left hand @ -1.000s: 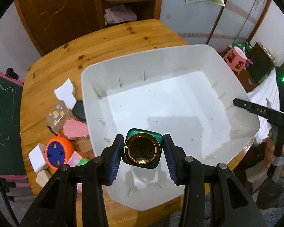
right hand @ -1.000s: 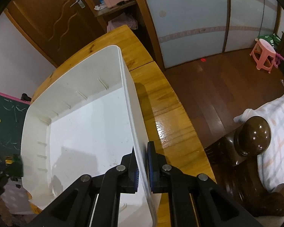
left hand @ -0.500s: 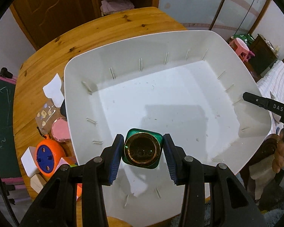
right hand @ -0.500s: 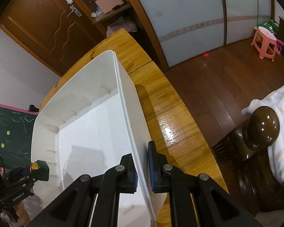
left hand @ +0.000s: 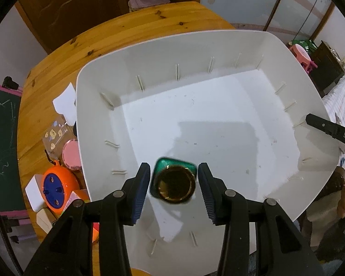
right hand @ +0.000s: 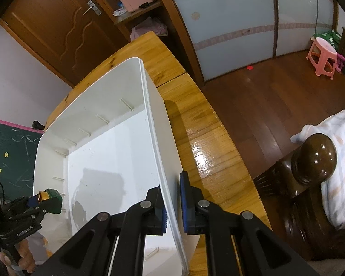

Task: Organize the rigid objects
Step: 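Carry the green tin over the white bin and release it with the left tool, then move the left tool back to the beige folded box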

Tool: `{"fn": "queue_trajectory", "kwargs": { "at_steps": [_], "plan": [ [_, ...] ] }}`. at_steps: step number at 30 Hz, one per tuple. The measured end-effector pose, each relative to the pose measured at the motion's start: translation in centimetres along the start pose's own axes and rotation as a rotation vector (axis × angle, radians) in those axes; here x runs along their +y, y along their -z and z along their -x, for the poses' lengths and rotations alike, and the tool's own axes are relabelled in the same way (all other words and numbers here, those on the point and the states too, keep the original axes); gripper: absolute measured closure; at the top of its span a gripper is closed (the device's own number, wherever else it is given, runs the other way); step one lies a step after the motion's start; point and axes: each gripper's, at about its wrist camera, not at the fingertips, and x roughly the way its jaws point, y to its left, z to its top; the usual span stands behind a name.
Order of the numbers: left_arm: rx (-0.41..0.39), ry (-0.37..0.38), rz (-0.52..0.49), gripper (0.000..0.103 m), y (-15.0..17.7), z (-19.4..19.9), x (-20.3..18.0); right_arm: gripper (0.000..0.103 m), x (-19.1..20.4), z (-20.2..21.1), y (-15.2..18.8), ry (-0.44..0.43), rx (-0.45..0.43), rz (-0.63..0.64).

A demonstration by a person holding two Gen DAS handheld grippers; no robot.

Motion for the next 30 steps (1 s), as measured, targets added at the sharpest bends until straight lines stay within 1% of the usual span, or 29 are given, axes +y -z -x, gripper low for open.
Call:
{"fn": "queue_trajectory", "kwargs": {
  "at_steps": [1, 2, 3, 4, 12, 19, 30],
  "plan": [
    [-0.008, -0.007, -0.001, 0.039, 0.0, 0.1, 0.0, 0.094, 0.0, 0.0, 0.0, 0.000, 0.000, 0.000],
    [-0.021, -0.018, -0.003, 0.033, -0.1, 0.3, 0.0, 0.094, 0.0, 0.0, 0.0, 0.000, 0.000, -0.001],
    [-0.036, -0.031, -0.004, 0.022, -0.1, 0.6, -0.1, 0.094, 0.0, 0.0, 0.0, -0.002, 0.002, -0.003],
    [-0.041, -0.036, -0.003, 0.019, -0.1, 0.7, -0.1, 0.094, 0.1, 0.0, 0.0, -0.002, 0.001, -0.002],
    [-0.024, -0.023, 0.017, 0.019, 0.1, 0.6, 0.3, 0.094, 0.0, -0.1, 0.0, 0.001, 0.002, -0.002],
    [-0.031, -0.022, 0.039, 0.019, 0.5, 1.8, 0.6, 0.094, 0.1, -0.1, 0.1, 0.005, 0.005, -0.004],
    [-0.105, -0.055, 0.077, 0.019, 1.9, 6.1, 1.4, 0.094, -0.1, 0.0, 0.0, 0.001, 0.010, -0.011]
  ]
}}
